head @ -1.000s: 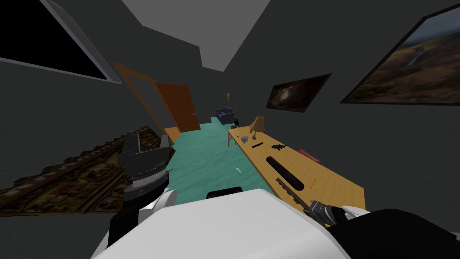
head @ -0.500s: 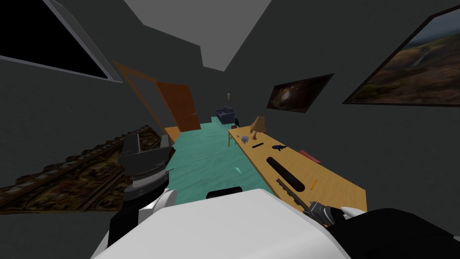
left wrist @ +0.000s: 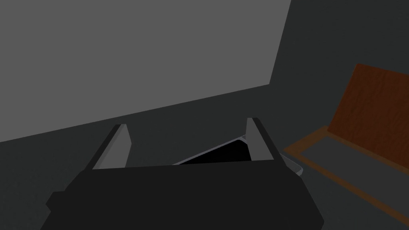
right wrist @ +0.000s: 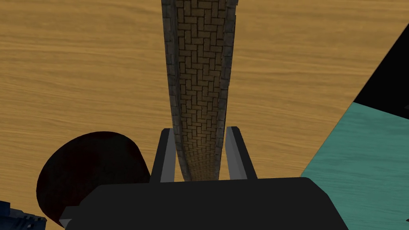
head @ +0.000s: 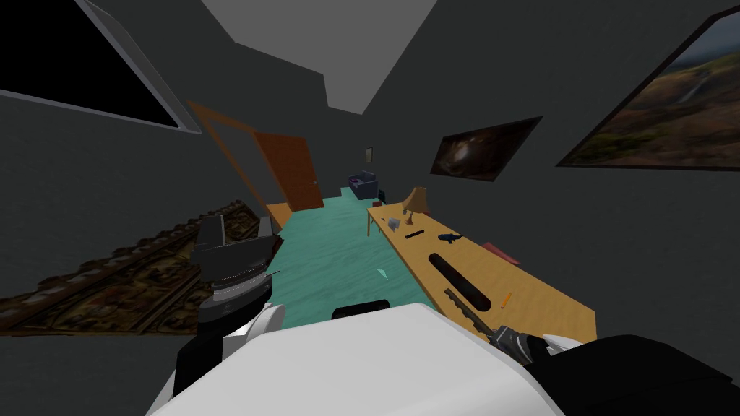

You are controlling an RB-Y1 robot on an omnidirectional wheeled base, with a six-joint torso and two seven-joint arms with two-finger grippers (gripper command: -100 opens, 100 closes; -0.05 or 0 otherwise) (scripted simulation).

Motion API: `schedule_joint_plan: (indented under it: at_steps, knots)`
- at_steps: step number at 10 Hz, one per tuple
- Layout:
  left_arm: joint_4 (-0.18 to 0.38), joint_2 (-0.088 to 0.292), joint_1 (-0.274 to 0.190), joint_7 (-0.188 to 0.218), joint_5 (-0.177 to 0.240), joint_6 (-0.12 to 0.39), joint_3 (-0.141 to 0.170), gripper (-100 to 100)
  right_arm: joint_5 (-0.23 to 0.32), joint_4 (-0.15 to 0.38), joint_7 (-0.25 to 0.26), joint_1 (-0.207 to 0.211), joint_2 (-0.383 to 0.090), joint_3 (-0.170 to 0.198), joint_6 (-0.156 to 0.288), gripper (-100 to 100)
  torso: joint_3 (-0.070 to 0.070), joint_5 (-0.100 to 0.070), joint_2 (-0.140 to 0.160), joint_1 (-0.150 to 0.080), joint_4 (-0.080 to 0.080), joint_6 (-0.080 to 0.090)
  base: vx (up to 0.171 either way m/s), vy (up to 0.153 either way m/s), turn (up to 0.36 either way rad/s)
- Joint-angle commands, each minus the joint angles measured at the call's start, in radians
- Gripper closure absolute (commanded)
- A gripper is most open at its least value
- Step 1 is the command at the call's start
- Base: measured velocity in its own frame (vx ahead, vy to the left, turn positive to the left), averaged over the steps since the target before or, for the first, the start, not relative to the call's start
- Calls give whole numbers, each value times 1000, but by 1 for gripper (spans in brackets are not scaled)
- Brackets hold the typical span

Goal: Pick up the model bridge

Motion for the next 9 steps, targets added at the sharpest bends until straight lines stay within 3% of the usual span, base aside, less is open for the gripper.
schedule_joint_plan:
  at_steps: [1, 3, 4, 5, 7, 8, 9]
  knots:
    - [0, 0, 0, 0, 0, 0, 0, 0, 0, 0, 0, 0, 0, 0, 0, 100, 0, 0, 0, 0, 0, 0, 0, 0, 0]
    - [0, 0, 0, 0, 0, 0, 0, 0, 0, 0, 0, 0, 0, 0, 1, 100, 0, 0, 0, 0, 0, 0, 0, 0, 0]
    - [0, 0, 0, 0, 0, 0, 0, 0, 0, 0, 0, 0, 0, 0, 1, 0, 0, 0, 0, 0, 0, 0, 0, 0, 0]
    - [0, 0, 0, 0, 0, 0, 0, 0, -3, -24, -10, 11, -30, 0, -6, 100, 0, 0, 0, 1, 0, 0, -1, 28, -72]
    - [0, 0, 0, 0, 0, 0, 0, 0, -7, -34, -16, 16, -64, 1, -29, 100, 0, 2, 1, 4, 0, 1, -10, 60, -70]
    - [0, 0, 0, 0, 0, 0, 0, 0, -6, -21, -9, 13, -50, -1, -26, 100, 1, 2, 1, 6, 0, 1, -6, 31, -21]
    - [0, 0, 0, 0, 0, 0, 0, 0, -7, -21, -10, 13, -52, -1, -28, 0, 0, 1, 1, 4, 0, 1, -2, 6, -1]
